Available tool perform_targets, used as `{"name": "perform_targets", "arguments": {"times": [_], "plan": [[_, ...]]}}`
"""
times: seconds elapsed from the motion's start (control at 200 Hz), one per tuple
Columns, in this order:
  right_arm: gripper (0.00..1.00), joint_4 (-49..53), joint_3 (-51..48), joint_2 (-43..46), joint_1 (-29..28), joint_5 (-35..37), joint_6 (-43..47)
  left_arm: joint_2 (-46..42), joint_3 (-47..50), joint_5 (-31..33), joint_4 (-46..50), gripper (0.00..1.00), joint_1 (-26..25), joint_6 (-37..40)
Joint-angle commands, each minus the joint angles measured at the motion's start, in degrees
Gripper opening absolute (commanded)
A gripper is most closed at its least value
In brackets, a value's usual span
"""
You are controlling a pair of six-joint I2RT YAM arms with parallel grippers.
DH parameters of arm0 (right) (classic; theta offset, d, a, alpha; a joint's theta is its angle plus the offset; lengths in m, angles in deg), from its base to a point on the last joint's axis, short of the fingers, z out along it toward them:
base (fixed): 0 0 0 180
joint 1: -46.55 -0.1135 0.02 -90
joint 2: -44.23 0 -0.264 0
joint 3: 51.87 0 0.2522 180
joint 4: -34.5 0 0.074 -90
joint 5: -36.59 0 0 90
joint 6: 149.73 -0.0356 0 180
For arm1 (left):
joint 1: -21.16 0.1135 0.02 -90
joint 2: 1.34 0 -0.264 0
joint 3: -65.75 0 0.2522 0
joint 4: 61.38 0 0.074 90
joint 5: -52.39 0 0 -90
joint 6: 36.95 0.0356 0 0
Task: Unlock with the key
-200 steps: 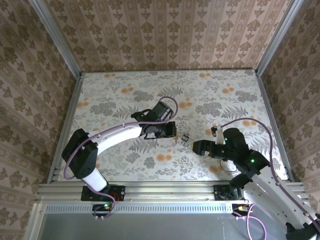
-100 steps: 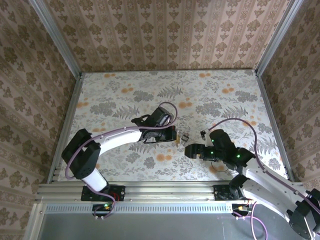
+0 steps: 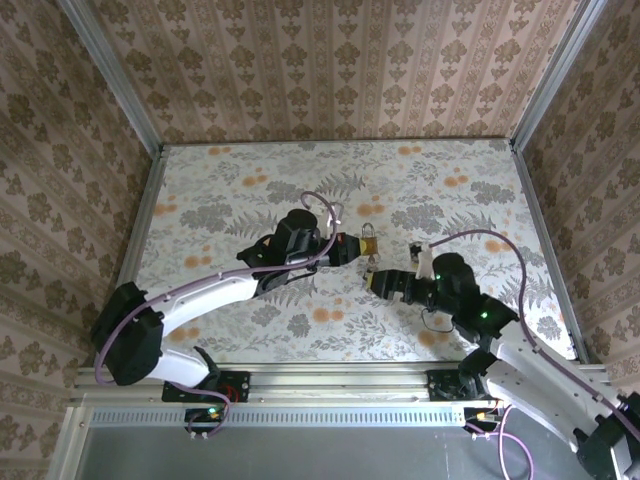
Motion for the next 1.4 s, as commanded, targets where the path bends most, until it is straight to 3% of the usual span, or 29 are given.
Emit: {"name": "perform_targets", "arguments": {"times": [0.0,0.07,0.14,0.27,0.64,0.84,1.215,1.33,1.395], "plan": [[0.95,-1.7,1.1,2.2,9.6,-7.6,-1.8,-2.6,-0.1,-1.1,-6.7,0.00,-0.2,-0.1],[0.95,-4.6,0.7,1.7,17.3,-14.9,-5.2,-3.0,0.3,-1.0,-6.7,0.00,-0.2,0.4],[0.94,-7.1,1.0,-1.5,20.6,-19.9,-7.9,-3.0,1.1,-0.8,-7.5,0.00,-0.4,0.5],[0.93,-23.0,-1.6,-6.7,20.6,-22.9,-17.6,-1.6,1.8,-1.0,-8.8,0.00,-1.3,0.3],[0.84,-31.3,-4.1,-13.3,16.0,-21.9,-18.2,3.2,2.8,-4.3,-17.1,0.00,-3.1,-2.0],[0.68,-29.2,-3.3,-13.1,14.4,-20.4,-16.9,3.7,2.3,-5.5,-17.7,0.00,-3.4,-2.3],[0.14,-31.6,-4.5,-13.1,12.9,-19.5,-18.4,4.3,2.7,-6.2,-17.7,0.00,-3.7,-2.6],[0.06,-33.5,-4.7,-12.9,11.4,-19.4,-19.1,5.3,2.8,-6.6,-19.3,0.00,-3.6,-3.7],[0.00,-33.9,-4.8,-12.7,10.9,-19.1,-19.4,5.7,3.0,-6.5,-20.2,0.12,-3.4,-4.4]]}}
